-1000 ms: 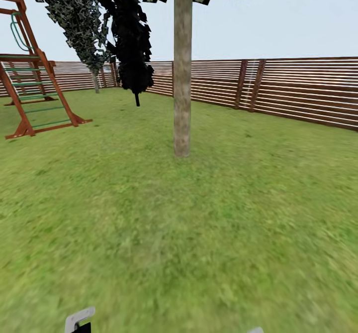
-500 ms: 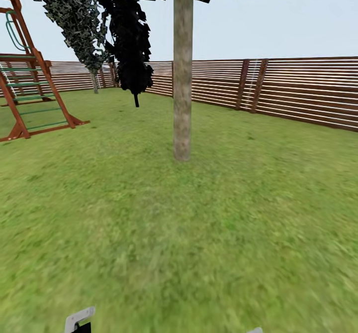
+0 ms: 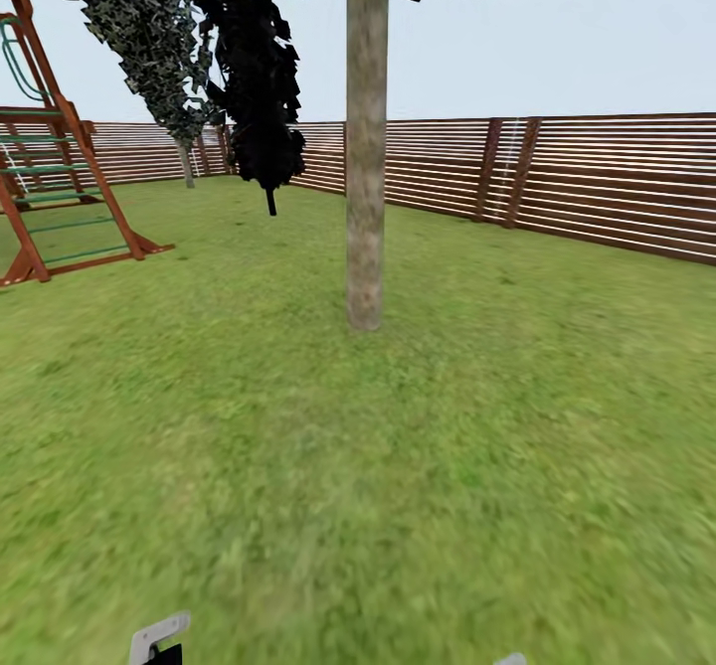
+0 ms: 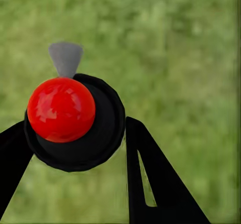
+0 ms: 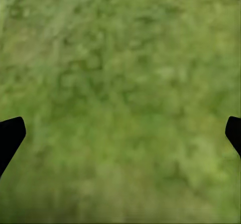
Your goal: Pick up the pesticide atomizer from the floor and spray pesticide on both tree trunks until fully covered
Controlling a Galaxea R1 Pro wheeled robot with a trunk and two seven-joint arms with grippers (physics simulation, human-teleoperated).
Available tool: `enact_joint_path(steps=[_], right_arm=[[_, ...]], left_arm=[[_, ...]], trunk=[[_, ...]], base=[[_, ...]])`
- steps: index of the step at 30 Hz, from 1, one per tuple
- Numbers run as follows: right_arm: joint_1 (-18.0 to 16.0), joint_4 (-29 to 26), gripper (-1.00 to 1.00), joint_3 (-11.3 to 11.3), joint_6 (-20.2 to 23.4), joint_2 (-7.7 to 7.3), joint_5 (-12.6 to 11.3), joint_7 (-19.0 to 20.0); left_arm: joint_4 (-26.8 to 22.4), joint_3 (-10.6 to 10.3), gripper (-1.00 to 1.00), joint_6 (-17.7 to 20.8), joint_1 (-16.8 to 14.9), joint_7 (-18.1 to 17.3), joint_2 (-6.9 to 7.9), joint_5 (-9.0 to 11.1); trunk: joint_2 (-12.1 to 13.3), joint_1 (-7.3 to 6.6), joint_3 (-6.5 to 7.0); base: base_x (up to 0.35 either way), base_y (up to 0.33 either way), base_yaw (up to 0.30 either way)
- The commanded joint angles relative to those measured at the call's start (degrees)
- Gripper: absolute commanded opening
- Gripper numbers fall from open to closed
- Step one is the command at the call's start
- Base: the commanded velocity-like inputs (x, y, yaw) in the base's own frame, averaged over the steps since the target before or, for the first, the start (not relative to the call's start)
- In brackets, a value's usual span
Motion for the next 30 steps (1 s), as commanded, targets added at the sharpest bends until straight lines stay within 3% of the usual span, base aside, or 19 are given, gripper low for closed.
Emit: enact_joint_path(steps=[1, 20, 21, 22, 23, 24, 25, 26, 28, 30], right_arm=[[-0.02, 0.03, 1.00, -0.55, -0.14, -0.04, 0.38, 0.26], [-0.02, -0.22, 1.00, -0.71, -0.14, -0.44, 0.31, 0.22], [-0.01, -1.51, 1.00, -0.74, -0.14, -0.31, 0.30, 0.20], [0.02, -9.50, 1.00, -0.74, 0.29, 0.02, 0.30, 0.18], [0.02, -13.07, 1.00, -0.72, 0.88, 0.17, 0.26, 0.18], [0.01, -19.44, 1.00, -0.70, 4.55, 0.98, 0.12, 0.16], [-0.21, -21.79, 1.00, -0.69, 7.34, 1.50, 0.04, 0.18], [-1.58, -26.06, 1.00, -0.68, 14.20, 2.69, -0.11, 0.28], [-4.58, -31.41, 1.00, -0.68, 21.98, 5.03, -0.20, 0.33], [-6.64, -35.21, 1.00, -0.68, 25.09, 7.63, -0.30, 0.41]], left_arm=[[0.07, -0.12, -1.00, -0.21, -0.04, 0.15, -0.01, 0.16], [0.18, -0.12, -1.00, 0.13, -0.11, -0.44, 0.34, -0.08], [0.00, -0.28, -1.00, 0.21, -0.21, -0.56, 0.59, -0.14], [-0.14, -1.10, -1.00, 0.53, -0.62, -0.86, 1.74, -1.15], [-0.16, -1.68, -1.00, 0.66, -0.81, -1.01, 2.11, -2.01], [-0.23, -2.50, -1.00, 0.84, -1.08, -1.15, 2.53, -4.00], [-0.27, -2.70, -1.00, 0.97, -1.30, -1.19, 2.63, -4.82], [-0.33, -2.92, -1.00, 1.89, -2.24, -1.23, 2.74, -5.95], [-0.36, -3.05, -1.00, 3.45, -3.89, -1.54, 2.85, -6.54], [-0.42, -3.09, -1.00, 4.00, -5.71, -6.05, 3.13, -6.82]], trunk=[[-0.02, 0.03, -0.05], [-0.02, 0.03, -0.05], [-0.02, 0.03, -0.05], [-0.02, 0.03, -0.05], [-0.02, 0.03, -0.05], [-0.02, 0.03, -0.05], [-0.02, 0.03, -0.05], [-0.02, 0.03, -0.05], [-0.02, 0.03, -0.05], [-0.02, 0.03, -0.05]], base=[[0.340, 0.000, 0.000], [0.340, 0.000, 0.059], [0.340, 0.000, 0.004], [0.340, 0.000, 0.001], [0.340, 0.000, 0.001], [0.339, 0.000, 0.000], [0.339, 0.000, 0.000], [0.340, 0.000, 0.000], [0.340, 0.000, 0.000], [0.340, 0.000, 0.000]])
